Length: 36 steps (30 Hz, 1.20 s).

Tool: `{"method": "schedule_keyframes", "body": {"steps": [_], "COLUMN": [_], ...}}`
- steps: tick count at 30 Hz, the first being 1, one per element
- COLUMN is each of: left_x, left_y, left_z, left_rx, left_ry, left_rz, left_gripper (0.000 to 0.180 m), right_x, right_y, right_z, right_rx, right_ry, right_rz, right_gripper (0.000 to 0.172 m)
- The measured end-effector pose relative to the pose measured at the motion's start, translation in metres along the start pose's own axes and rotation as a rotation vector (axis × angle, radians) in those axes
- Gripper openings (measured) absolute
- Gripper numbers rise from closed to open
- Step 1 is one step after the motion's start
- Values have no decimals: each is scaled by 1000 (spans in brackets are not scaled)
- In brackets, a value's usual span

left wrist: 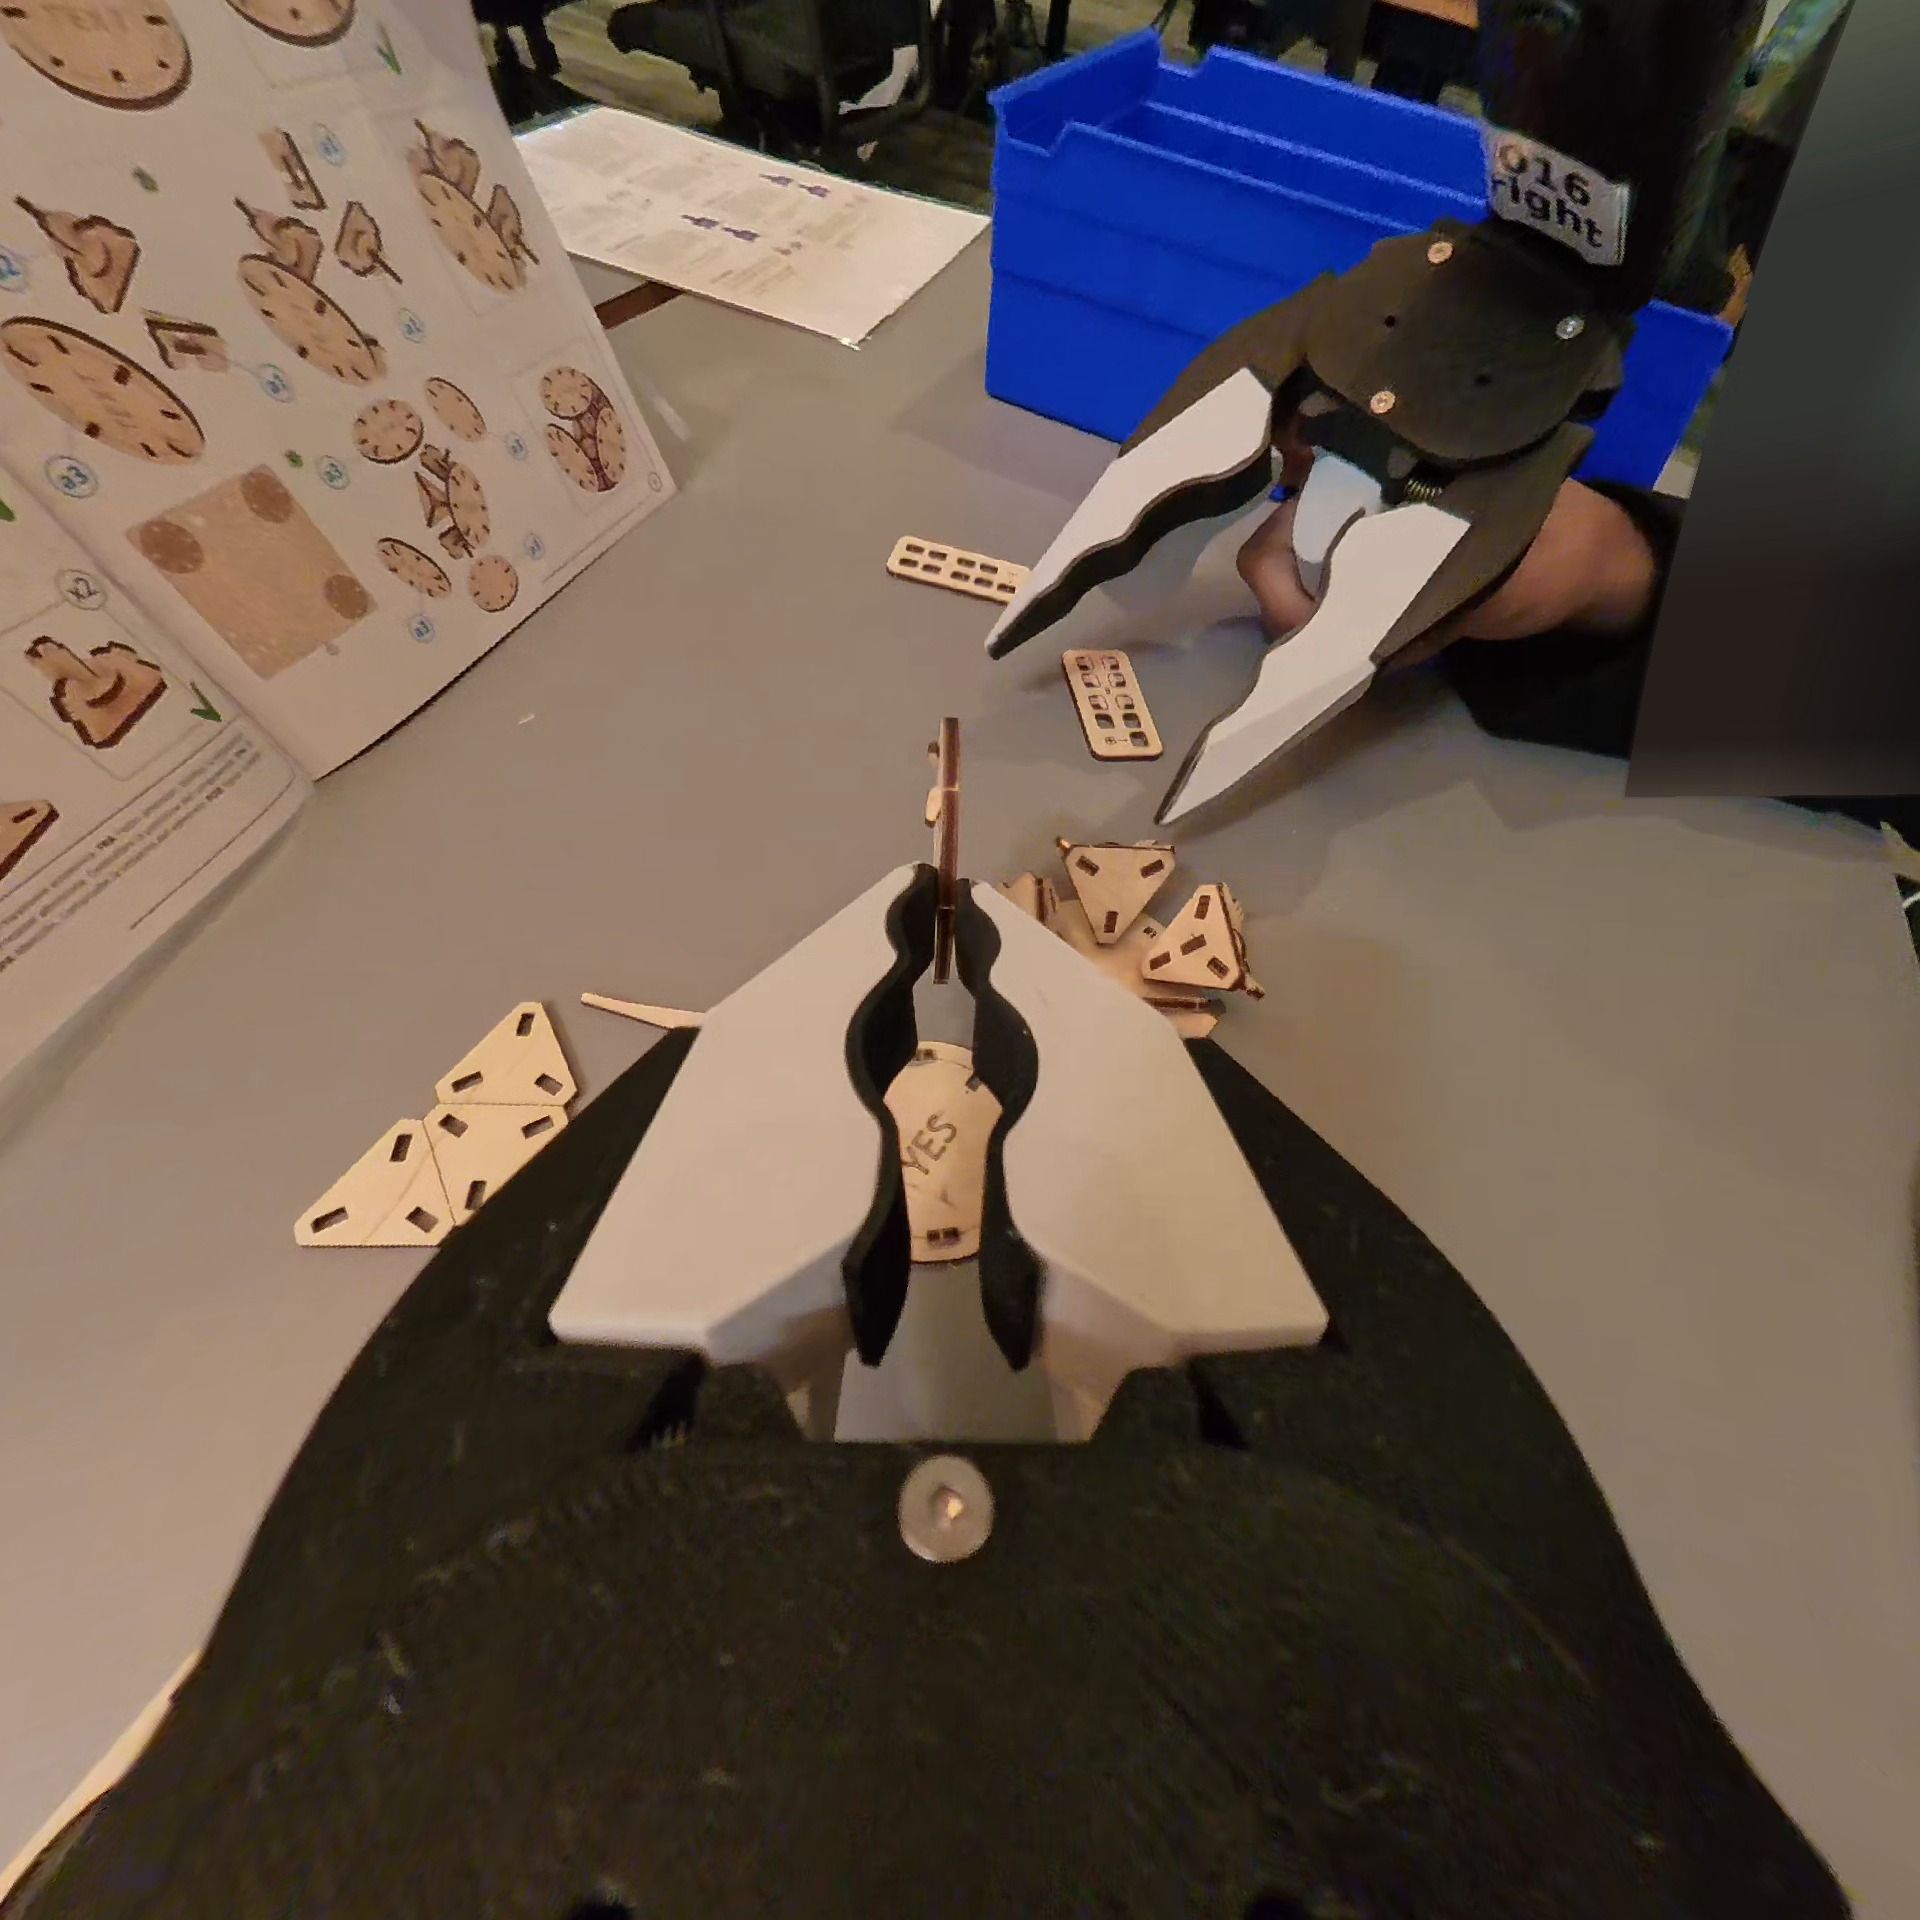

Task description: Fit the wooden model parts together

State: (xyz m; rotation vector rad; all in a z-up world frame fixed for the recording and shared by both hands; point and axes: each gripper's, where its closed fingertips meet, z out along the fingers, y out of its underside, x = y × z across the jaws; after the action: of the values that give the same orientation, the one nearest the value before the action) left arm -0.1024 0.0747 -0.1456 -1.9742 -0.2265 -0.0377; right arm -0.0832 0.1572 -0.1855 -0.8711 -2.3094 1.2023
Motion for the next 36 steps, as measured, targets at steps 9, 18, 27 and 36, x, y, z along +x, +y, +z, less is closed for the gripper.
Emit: {"method": "schedule_keyframes", "body": {"steps": [9, 18, 27, 36], "left_x": [-5, -7, -10, -1], "left_y": [0, 7, 7, -3], "left_z": [-2, 2, 2, -2], "left_rx": [21, -4, 15, 66], "left_ry": [6, -12, -9, 13], "left_rz": [-29, -4, -20, 21], "left_gripper": [0, 0, 0, 0], "right_x": [-4, -4, -4, 3], "right_y": [4, 3, 3, -5], "right_z": [4, 3, 3, -4], "right_rx": [-34, -24, -27, 42], "right_ry": [-4, -21, -34, -38], "right_rz": [-32, -13, 1, 68], "right_gripper": [74, 74, 73, 66]}}
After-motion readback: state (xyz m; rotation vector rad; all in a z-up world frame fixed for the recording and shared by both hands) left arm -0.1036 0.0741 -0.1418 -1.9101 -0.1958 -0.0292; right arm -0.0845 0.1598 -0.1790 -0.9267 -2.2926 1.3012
